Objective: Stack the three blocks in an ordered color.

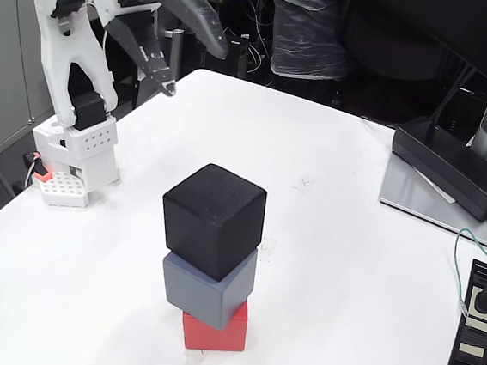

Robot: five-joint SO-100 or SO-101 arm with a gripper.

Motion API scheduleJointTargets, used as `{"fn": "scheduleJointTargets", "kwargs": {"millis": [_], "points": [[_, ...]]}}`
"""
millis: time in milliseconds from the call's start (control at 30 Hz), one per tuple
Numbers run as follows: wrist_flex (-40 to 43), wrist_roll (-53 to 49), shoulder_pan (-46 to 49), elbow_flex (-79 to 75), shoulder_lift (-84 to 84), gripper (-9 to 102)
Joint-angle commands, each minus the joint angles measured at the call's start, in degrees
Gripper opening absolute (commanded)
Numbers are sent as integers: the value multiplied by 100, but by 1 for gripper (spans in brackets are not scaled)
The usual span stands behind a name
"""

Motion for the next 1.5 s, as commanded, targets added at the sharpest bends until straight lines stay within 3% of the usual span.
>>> {"fn": "scheduleJointTargets", "kwargs": {"millis": [0,233,633,800,1233,1467], "points": [[-62,105,-343,-229,185,13],[-79,1257,-1283,-229,176,-2],[-879,1679,-1767,-62,448,0],[-1046,1705,-1775,958,1389,0],[-4614,1705,-1775,6205,4315,-1],[-6073,1731,-1907,8728,5704,-1]]}}
